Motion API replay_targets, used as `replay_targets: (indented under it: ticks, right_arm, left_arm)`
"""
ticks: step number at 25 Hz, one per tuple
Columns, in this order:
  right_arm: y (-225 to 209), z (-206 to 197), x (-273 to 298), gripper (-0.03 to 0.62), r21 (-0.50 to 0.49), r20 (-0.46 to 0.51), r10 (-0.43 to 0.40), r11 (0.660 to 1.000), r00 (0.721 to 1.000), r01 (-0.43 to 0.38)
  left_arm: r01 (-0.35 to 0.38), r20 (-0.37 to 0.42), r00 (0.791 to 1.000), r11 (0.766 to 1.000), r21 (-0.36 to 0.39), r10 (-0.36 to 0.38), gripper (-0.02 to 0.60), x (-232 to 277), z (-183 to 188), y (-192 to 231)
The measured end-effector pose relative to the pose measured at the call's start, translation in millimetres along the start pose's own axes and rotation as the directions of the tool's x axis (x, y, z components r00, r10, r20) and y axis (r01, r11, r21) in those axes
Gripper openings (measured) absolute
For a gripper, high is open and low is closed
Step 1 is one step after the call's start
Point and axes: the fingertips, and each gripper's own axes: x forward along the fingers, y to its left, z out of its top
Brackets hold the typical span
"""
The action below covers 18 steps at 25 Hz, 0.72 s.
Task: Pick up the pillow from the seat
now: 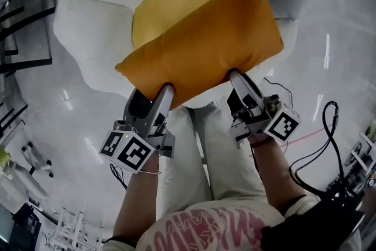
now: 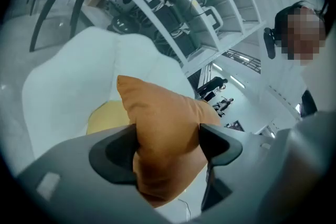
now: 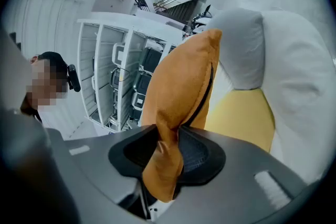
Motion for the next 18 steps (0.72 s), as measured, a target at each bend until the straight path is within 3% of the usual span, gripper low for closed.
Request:
replay_targets:
  ticks: [3,6,10,13,18]
  right_arm:
    - [68,35,5,0.130,-0.069,0.035,0.079,0.995,0.996,-0.076]
    - [140,74,15,0.133,-0.196,0.038,0.170,0.968,0.985,-0.159]
    - [259,116,12,0.133,-0.312,0.054,0.269,0.919,0.962,-0.239]
    - [344,145,5,0.132,-0.401,0.071,0.362,0.863,0.929,-0.305]
    - [455,163,-34,0.132,-0.505,0.069,0.478,0.774,0.875,-0.383]
  left_arm:
    - [0.061,0.074,0.995,0.991,0.118,-0.070,0.377,-15,65,-56]
    - [0.135,0.136,0.976,0.963,0.235,-0.170,0.379,-30,130,-111]
    - [0.183,0.219,0.939,0.924,0.337,-0.266,0.379,-76,212,-198]
    - [0.205,0.287,0.895,0.886,0.415,-0.341,0.379,-112,260,-261]
    - [0.225,0.345,0.834,0.836,0.501,-0.431,0.382,-178,292,-344]
